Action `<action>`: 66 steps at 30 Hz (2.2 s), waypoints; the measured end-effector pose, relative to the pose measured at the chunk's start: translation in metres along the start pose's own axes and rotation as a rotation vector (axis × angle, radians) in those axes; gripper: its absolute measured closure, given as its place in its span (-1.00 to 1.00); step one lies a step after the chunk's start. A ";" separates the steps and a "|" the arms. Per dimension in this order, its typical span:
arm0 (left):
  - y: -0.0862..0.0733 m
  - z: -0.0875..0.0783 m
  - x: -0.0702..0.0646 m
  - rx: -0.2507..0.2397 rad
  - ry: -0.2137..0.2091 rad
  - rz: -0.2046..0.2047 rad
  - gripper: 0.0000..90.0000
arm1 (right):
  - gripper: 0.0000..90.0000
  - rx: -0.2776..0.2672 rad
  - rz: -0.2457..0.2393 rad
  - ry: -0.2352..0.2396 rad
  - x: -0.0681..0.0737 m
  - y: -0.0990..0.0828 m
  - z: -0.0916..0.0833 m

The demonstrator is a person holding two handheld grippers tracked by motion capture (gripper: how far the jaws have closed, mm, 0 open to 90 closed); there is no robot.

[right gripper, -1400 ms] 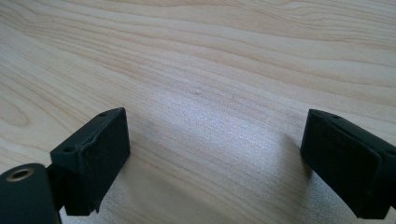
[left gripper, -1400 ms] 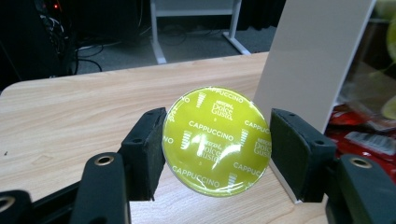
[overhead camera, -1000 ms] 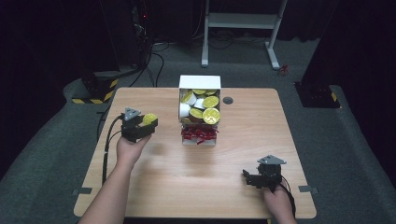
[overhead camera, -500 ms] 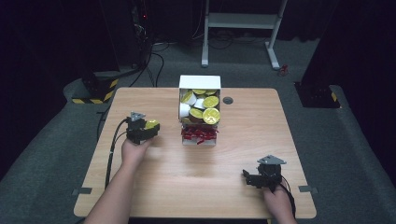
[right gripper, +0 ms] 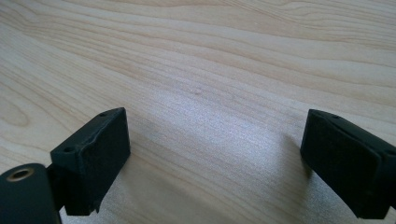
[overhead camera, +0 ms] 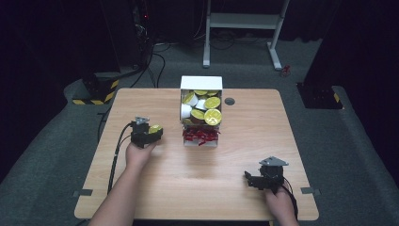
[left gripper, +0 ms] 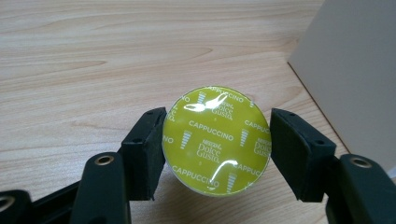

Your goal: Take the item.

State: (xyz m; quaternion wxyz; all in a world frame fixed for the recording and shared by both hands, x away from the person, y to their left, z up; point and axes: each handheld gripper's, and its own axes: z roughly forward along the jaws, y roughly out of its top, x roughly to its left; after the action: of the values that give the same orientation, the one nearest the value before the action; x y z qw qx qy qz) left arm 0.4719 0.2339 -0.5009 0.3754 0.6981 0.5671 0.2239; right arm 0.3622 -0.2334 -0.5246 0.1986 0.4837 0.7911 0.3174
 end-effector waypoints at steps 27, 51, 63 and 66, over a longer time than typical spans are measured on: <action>-0.002 0.004 0.001 -0.027 -0.009 -0.021 -0.38 | -0.81 -0.002 -0.008 0.005 0.000 0.000 0.000; -0.003 -0.048 -0.002 -0.068 -0.080 0.048 -0.40 | -0.81 -0.001 -0.008 0.006 0.000 0.000 0.000; -0.050 -0.088 0.032 -0.004 -0.052 0.061 -0.44 | -0.82 -0.001 -0.008 0.006 0.000 0.000 0.000; -0.065 -0.094 0.038 0.035 -0.059 0.061 -0.45 | -0.81 -0.001 -0.008 0.006 0.000 0.000 0.000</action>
State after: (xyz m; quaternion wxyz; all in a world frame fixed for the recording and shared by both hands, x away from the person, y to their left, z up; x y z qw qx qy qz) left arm 0.3715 0.3006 -0.4977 0.3725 0.7279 0.5381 0.2045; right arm 0.3620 -0.2334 -0.5247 0.1978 0.4794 0.7935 0.3186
